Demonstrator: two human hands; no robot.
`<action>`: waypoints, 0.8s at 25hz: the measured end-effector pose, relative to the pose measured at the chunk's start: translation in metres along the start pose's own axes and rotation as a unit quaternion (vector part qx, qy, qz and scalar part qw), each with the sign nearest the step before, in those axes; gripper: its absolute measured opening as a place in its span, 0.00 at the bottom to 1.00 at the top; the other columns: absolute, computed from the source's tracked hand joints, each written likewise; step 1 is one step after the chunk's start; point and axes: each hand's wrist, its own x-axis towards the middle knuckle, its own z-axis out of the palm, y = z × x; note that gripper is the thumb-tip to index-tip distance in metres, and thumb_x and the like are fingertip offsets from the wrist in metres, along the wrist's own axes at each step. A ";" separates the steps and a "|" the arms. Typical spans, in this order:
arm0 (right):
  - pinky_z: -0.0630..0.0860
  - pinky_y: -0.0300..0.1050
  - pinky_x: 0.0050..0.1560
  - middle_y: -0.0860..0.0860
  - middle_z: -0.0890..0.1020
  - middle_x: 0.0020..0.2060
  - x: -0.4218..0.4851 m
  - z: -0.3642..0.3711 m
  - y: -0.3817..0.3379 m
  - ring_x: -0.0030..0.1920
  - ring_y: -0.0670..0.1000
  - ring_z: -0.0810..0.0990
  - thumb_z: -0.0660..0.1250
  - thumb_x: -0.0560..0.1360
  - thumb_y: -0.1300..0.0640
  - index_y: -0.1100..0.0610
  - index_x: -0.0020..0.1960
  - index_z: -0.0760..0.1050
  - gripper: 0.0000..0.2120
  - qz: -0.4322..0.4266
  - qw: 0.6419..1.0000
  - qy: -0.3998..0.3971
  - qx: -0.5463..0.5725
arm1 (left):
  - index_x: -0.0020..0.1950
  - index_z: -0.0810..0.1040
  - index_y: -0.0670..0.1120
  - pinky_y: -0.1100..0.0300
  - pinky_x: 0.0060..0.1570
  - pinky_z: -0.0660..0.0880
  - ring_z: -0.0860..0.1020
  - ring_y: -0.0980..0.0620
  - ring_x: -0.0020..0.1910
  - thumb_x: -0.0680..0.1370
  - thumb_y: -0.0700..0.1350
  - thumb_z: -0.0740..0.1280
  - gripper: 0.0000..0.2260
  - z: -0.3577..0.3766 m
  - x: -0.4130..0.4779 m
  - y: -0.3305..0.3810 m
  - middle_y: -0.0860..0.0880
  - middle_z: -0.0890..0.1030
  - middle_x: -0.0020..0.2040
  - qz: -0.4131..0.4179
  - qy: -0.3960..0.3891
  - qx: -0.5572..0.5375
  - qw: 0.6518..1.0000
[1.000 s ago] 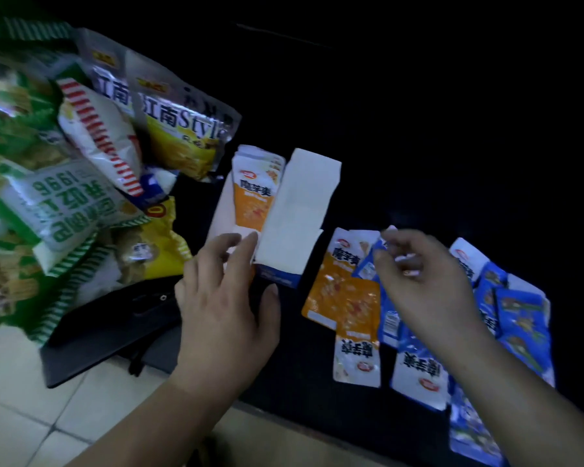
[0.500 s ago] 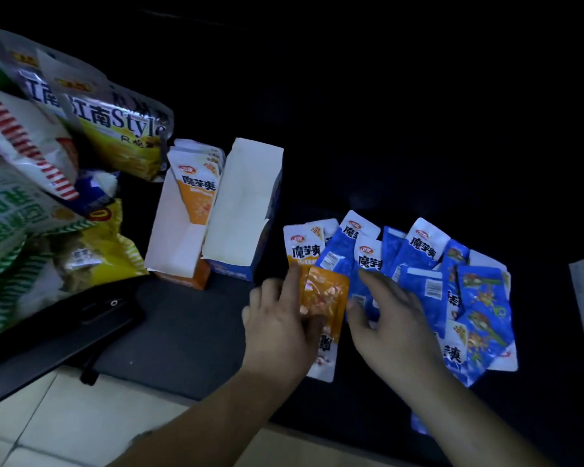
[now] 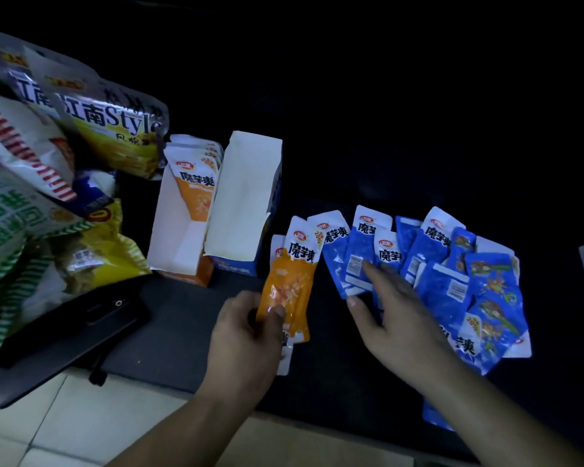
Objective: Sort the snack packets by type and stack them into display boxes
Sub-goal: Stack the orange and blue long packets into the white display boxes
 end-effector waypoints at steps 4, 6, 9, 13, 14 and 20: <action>0.77 0.45 0.62 0.38 0.79 0.62 -0.008 0.004 -0.041 0.60 0.37 0.79 0.70 0.76 0.39 0.36 0.75 0.65 0.30 0.087 0.951 0.009 0.297 | 0.50 0.77 0.46 0.61 0.36 0.79 0.85 0.50 0.41 0.82 0.45 0.68 0.04 -0.011 -0.009 0.012 0.47 0.86 0.42 0.014 -0.058 -0.129 0.990; 0.81 0.57 0.59 0.46 0.85 0.58 -0.004 0.002 -0.062 0.58 0.49 0.85 0.69 0.77 0.43 0.41 0.70 0.72 0.22 0.125 0.861 -0.028 0.492 | 0.52 0.78 0.45 0.56 0.38 0.81 0.86 0.47 0.42 0.82 0.44 0.69 0.02 -0.008 -0.016 0.019 0.45 0.87 0.44 0.030 -0.101 -0.157 0.982; 0.81 0.66 0.57 0.51 0.85 0.58 0.010 -0.005 -0.078 0.57 0.56 0.85 0.66 0.82 0.52 0.42 0.70 0.72 0.17 0.124 0.797 0.031 0.590 | 0.56 0.79 0.45 0.52 0.45 0.83 0.86 0.45 0.46 0.82 0.43 0.69 0.05 -0.008 -0.021 0.024 0.46 0.88 0.47 0.018 -0.131 -0.182 0.974; 0.84 0.61 0.52 0.47 0.86 0.54 0.015 0.001 -0.082 0.54 0.53 0.86 0.61 0.85 0.57 0.41 0.71 0.73 0.18 0.130 0.816 0.066 0.559 | 0.59 0.80 0.49 0.53 0.49 0.83 0.87 0.49 0.50 0.81 0.46 0.70 0.08 -0.011 -0.020 0.025 0.50 0.88 0.51 0.024 -0.119 -0.186 0.975; 0.84 0.61 0.51 0.49 0.87 0.53 0.015 0.004 -0.081 0.54 0.54 0.86 0.60 0.85 0.58 0.42 0.69 0.75 0.16 0.136 0.824 0.063 0.546 | 0.59 0.80 0.50 0.53 0.49 0.83 0.86 0.50 0.50 0.81 0.46 0.70 0.08 -0.012 -0.021 0.025 0.50 0.87 0.51 0.030 -0.115 -0.176 0.977; 0.84 0.53 0.45 0.47 0.87 0.50 0.015 -0.005 -0.045 0.48 0.50 0.87 0.62 0.83 0.66 0.37 0.69 0.73 0.26 0.183 0.856 0.083 0.475 | 0.44 0.82 0.48 0.62 0.32 0.75 0.79 0.56 0.31 0.78 0.42 0.74 0.04 -0.036 -0.012 0.010 0.49 0.83 0.34 0.053 -0.046 -0.081 0.994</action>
